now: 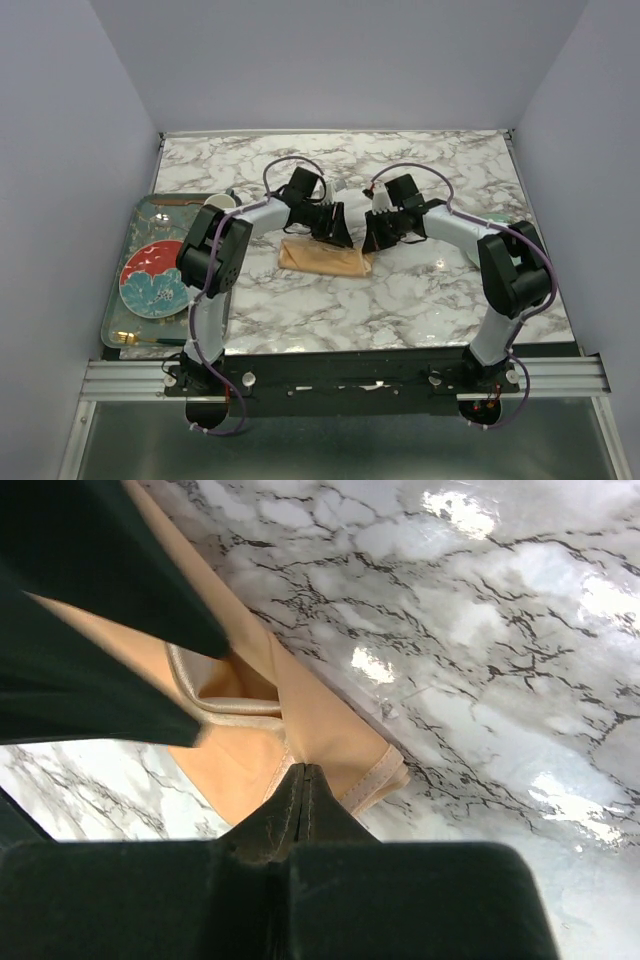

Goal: Fold the napkin into a case and place the utensils inside
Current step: Stuff the top corner of the smaller-rectangle-folded napkin into the folded napkin.

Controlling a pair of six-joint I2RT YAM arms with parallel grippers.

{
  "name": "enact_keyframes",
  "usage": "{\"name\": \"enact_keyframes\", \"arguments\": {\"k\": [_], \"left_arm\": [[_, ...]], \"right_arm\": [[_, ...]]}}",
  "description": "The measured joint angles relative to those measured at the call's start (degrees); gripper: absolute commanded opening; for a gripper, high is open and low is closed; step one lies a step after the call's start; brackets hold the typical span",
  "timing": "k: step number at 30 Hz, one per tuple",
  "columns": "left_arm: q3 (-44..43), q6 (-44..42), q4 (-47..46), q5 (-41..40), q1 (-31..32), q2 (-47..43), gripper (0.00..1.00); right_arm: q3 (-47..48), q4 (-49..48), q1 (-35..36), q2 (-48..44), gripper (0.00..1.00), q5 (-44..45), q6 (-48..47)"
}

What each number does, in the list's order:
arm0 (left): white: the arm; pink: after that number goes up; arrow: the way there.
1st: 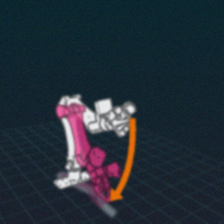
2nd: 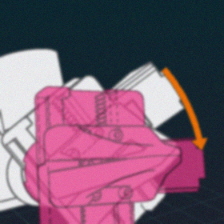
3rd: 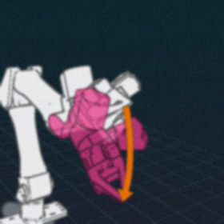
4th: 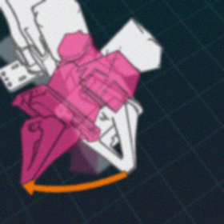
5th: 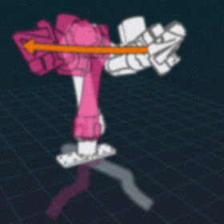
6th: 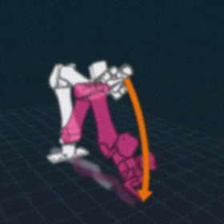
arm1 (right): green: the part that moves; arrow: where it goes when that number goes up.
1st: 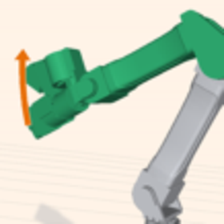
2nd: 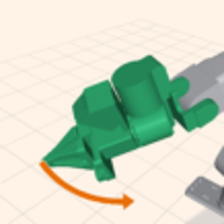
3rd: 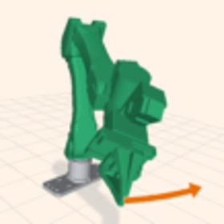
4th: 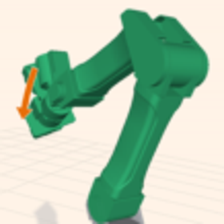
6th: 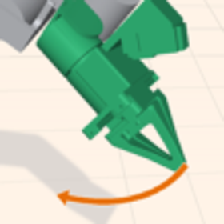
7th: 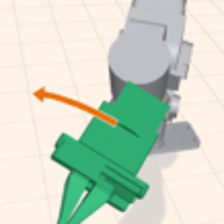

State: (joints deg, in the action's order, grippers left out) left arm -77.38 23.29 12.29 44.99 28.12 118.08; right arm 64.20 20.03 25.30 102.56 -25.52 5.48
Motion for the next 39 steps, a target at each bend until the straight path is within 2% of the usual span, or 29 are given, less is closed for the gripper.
{"name": "enact_keyframes", "arguments": {"k": [2,5,6,9,10,15,22,31,37,39], "left_arm": [[2.1,1.2,-2.4,0.0,-0.9,-3.6,0.48],[5.1,3.9,-6.4,0.1,-2.3,-10.2,0.37],[5.9,4.5,-7.4,0.3,-2.8,-11.9,0.3],[9.8,6.3,-10.0,0.9,-3.3,-16.6,0.19],[11.8,6.9,-10.4,1.1,-3.2,-17.9,0.17],[18.3,10.9,-11.4,1.6,-1.9,-16.8,0.08],[18.5,14.5,-14.3,1.5,0.2,-10.8,0.04],[12.4,18.0,-18.1,0.7,3.7,-1.7,0.02],[10.0,20.3,-19.5,1.0,3.5,2.6,0.02],[9.9,21.0,-20.0,1.1,3.4,2.8,0.05]], "right_arm": [[-0.2,0.0,-0.3,0.0,0.01,0.0,0.5],[-0.8,0.1,-0.4,0.0,0.01,0.0,1.3],[-1.0,0.2,-0.4,0.0,0.01,0.0,1.6],[-1.3,0.3,-0.5,0.0,0.01,0.0,2.3],[-1.4,0.3,-0.5,0.0,0.01,0.0,2.6],[-1.6,0.2,-0.6,0.0,0.01,-0.1,4.4],[-1.6,0.2,-0.6,-0.2,0.01,-0.2,5.9],[-2.1,0.2,-0.6,-0.6,0.01,-1.1,6.8],[-2.4,0.2,-0.7,-1.1,0.01,-2.7,7.2],[-2.4,0.2,-0.7,-1.1,0.01,-3.0,7.2]]}}
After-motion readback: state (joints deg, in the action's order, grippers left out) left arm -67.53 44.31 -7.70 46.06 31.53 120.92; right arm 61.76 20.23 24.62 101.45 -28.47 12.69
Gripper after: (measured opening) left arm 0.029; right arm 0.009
